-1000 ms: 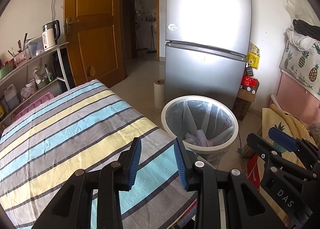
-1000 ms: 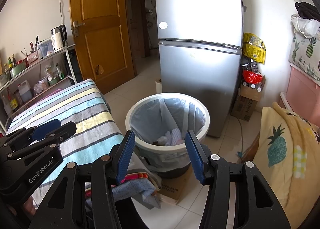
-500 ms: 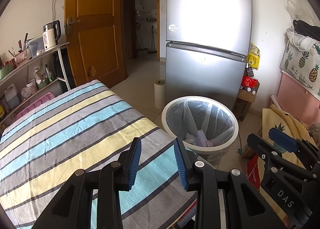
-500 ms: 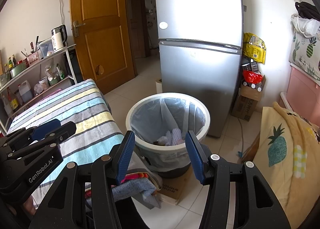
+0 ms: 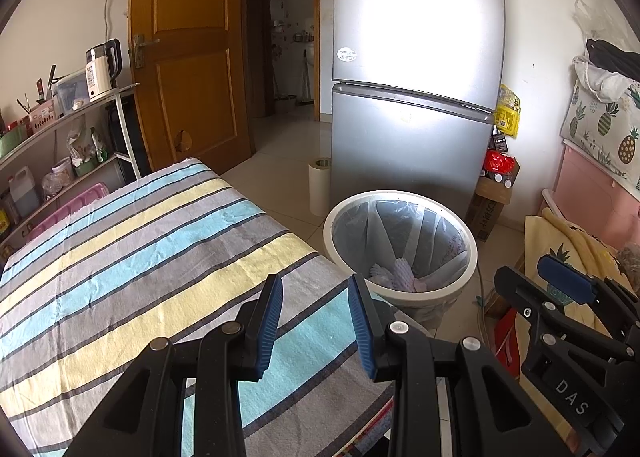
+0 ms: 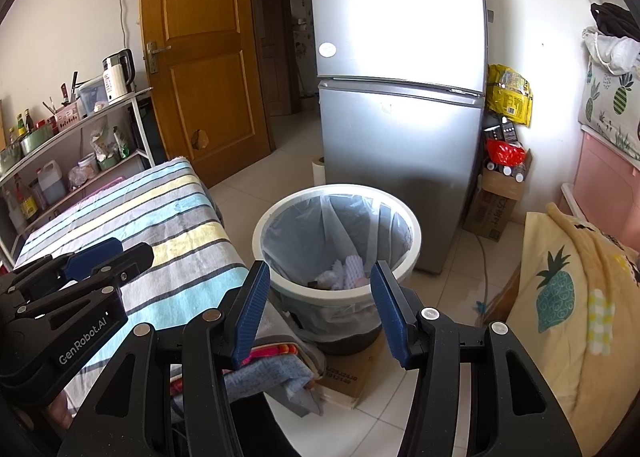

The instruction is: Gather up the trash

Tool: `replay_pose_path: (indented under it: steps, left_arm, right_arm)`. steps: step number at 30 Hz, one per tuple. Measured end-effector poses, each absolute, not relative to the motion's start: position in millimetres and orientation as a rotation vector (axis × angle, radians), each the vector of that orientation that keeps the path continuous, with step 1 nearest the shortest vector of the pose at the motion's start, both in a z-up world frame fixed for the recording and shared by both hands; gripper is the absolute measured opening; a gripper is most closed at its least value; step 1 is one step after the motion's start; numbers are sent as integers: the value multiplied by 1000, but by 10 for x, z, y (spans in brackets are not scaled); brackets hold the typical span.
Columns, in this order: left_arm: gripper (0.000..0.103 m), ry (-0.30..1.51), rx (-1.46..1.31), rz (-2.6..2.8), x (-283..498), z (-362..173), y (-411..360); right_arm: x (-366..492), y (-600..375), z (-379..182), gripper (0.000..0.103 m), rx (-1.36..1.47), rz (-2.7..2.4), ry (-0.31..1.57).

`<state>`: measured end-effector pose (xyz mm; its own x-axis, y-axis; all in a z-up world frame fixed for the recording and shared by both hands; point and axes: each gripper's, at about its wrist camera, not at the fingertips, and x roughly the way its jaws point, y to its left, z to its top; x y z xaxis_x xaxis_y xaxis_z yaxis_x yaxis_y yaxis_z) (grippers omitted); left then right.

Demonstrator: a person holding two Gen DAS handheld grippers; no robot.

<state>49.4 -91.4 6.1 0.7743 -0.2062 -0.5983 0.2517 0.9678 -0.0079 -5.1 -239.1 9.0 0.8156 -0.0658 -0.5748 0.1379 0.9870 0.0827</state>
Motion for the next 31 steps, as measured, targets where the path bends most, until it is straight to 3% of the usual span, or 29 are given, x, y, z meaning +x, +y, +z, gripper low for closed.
replay_pose_path:
  steps: [31]
  left_arm:
    - [34,653,67,-246,525,34,-885]
  right_arm:
    - [-56,-2377,89,53,124,-109,607]
